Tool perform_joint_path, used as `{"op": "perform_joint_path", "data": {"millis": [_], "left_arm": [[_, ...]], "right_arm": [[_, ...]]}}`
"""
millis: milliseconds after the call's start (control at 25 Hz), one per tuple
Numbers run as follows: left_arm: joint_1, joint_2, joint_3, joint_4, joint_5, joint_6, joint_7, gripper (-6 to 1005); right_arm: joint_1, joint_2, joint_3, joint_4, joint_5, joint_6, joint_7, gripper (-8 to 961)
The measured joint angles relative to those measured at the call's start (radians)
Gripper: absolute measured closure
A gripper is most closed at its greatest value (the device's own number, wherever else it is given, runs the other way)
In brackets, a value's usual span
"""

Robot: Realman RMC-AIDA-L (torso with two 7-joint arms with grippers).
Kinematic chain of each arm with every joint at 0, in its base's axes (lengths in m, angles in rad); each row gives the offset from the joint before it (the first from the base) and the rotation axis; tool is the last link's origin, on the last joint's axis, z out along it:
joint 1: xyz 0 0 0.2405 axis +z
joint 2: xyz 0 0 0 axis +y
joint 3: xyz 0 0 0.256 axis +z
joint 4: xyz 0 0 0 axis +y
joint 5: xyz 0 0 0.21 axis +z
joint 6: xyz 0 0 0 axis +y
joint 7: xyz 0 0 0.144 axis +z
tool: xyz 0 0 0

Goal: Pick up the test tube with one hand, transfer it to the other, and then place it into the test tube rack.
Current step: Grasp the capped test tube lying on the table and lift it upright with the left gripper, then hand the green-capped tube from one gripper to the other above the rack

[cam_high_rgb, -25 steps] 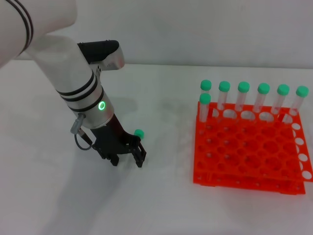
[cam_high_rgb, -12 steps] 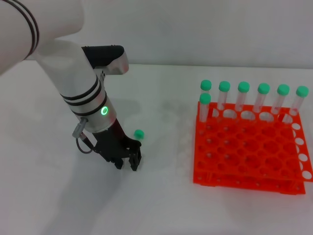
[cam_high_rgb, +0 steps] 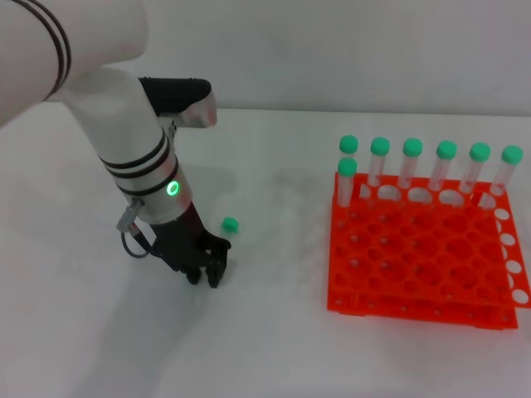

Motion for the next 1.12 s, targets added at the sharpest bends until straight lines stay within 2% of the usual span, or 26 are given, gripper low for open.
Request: {"op": "perform_joint_path", "data": {"millis": [400, 680, 880, 1040, 1120], "left_arm": [[-0.008, 0.015, -0.001, -0.005, -0.036, -0.056, 0.060, 807], [0.002, 0.028, -0.002, -0.043, -0.182, -0.144, 0.183, 801], [0.064, 0.037, -0.002, -0.117, -0.552, -0.243, 0.471, 797], [0.170, 0.046, -0.002, -0.116, -1.010, -0.271, 0.816, 794], [0.241, 0.039, -0.001, -0.104, -1.260, -0.255, 0.997, 792]], "right_arm": [[-0.003, 0.002, 0.000, 0.000, 0.005, 0.002, 0.000, 123], [-0.001, 0.002, 0.002, 0.000, 0.005, 0.002, 0.000, 123], [-0.001, 0.002, 0.002, 0.001, 0.014, 0.004, 0.006, 123], [-0.003, 0.003, 0.006, 0.005, 0.016, 0.006, 0.065, 123], [-0.007, 0.003, 0.022, 0.008, 0.016, 0.008, 0.111, 123]]}}
